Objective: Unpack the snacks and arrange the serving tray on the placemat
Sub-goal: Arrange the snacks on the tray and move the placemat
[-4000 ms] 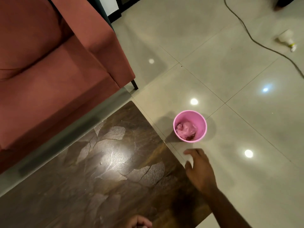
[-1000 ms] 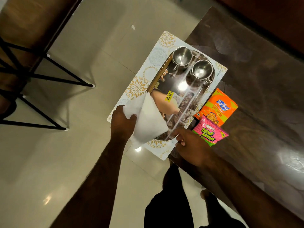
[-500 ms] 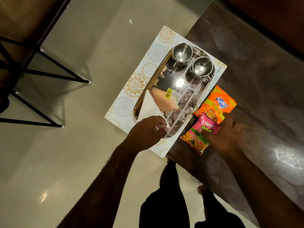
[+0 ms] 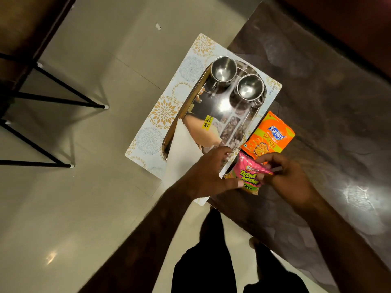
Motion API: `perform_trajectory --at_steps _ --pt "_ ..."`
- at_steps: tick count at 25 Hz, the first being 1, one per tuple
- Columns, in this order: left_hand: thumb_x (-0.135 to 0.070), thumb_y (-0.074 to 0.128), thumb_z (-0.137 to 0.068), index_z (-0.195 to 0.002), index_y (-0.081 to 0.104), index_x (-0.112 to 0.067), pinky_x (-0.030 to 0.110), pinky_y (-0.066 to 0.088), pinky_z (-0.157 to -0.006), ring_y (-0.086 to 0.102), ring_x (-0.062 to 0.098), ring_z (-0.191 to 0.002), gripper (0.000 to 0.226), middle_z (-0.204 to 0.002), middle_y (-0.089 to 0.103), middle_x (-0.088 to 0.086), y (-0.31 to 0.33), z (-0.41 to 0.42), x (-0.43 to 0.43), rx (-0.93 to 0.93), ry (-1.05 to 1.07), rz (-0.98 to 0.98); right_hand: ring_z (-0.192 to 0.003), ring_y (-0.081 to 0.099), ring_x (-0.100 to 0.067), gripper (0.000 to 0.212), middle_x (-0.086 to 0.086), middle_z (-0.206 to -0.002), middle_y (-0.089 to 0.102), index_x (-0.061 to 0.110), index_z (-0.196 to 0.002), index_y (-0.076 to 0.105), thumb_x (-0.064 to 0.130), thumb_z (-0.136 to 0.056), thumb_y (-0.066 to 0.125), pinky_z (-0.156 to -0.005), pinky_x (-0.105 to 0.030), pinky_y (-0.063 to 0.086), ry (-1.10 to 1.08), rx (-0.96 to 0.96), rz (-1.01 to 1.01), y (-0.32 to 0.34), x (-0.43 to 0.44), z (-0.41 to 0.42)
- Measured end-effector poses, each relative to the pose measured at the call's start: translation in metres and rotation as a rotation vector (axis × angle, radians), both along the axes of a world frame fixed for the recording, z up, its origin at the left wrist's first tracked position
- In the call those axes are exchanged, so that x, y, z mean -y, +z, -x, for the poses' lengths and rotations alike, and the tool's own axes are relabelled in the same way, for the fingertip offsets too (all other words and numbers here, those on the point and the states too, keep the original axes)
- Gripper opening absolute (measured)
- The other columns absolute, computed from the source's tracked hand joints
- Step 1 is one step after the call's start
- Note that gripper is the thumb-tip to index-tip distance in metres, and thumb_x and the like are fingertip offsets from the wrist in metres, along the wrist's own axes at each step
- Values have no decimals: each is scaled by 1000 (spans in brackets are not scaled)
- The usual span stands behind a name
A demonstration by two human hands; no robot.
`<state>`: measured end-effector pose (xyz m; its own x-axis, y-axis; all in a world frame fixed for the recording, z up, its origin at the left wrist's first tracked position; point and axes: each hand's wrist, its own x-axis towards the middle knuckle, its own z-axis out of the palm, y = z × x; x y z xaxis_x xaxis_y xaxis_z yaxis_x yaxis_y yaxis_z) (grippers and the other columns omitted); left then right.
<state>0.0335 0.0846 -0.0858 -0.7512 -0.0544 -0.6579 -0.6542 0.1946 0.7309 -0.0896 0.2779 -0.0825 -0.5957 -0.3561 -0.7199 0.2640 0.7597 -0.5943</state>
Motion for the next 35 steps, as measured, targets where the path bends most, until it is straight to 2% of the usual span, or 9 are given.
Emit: perform_trajectory --at_steps 3,8,13,16,19,21,24,29,35 --pt "-41 82 -76 -138 40 -29 40 54 -101 60 11 -124 76 -138 59 -5 -2 9 1 -4 -15 -66 -67 72 -4 43 -13 -93 67 22 -94 76 -20 -88 70 -62 -16 59 4 154 169 18 13 18" --pt "-31 78 -83 -125 56 -21 30 60 -87 70 3 -104 49 -116 72 -8 1 14 37 -21 204 -120 -77 78 -16 20 2 -101 76 28 -113 73 13 -102 68 -67 -30 65 -286 309 217 17 31 39" --pt "-29 71 -81 -125 64 -18 47 57 -95 72 20 -103 46 -112 75 2 1 35 101 5 477 58 -59 67 0 10 10 -91 74 23 -109 68 26 -101 72 -52 -20 43 -536 127 2 -28 21 45" --pt "-33 64 -76 -126 61 -18 50 52 -99 67 26 -110 53 -119 71 6 -10 51 119 73 376 191 -102 79 -21 43 -5 -123 77 15 -131 67 29 -93 82 -83 -44 65 -621 128 -43 -57 30 47" --pt "-34 60 -73 -124 54 -17 47 50 -98 61 27 -112 55 -118 64 6 -22 60 121 98 288 314 -123 71 -42 77 -18 -138 68 7 -143 55 35 -81 90 -103 -62 57 -592 66 -121 -77 36 53" --pt "-37 60 -73 -121 57 -17 37 44 -97 53 28 -115 52 -113 55 6 -27 60 117 75 241 452 -108 78 -37 66 -17 -127 73 6 -137 59 29 -83 89 -90 -59 64 -582 17 -113 -81 34 54" --pt "-42 59 -71 -129 57 -21 31 36 -97 45 30 -122 62 -118 51 9 -31 57 114 54 170 627 -46 70 -7 19 1 -77 80 8 -114 67 7 -97 74 -42 -24 54 -633 57 28 -71 17 52" --pt "-18 61 -76 -124 57 -14 52 57 -89 68 26 -105 49 -111 70 11 -30 52 119 -40 286 249 -71 82 -11 33 1 -92 85 15 -118 68 5 -87 71 -58 -32 66 -630 317 332 -30 13 38" --pt "-22 67 -88 -119 60 -35 37 63 -74 75 16 -96 34 -107 75 -4 -33 49 119 -46 399 2 -95 78 -20 34 0 -105 81 23 -121 64 -2 -97 67 -83 -40 65 -521 334 305 -38 59 23"
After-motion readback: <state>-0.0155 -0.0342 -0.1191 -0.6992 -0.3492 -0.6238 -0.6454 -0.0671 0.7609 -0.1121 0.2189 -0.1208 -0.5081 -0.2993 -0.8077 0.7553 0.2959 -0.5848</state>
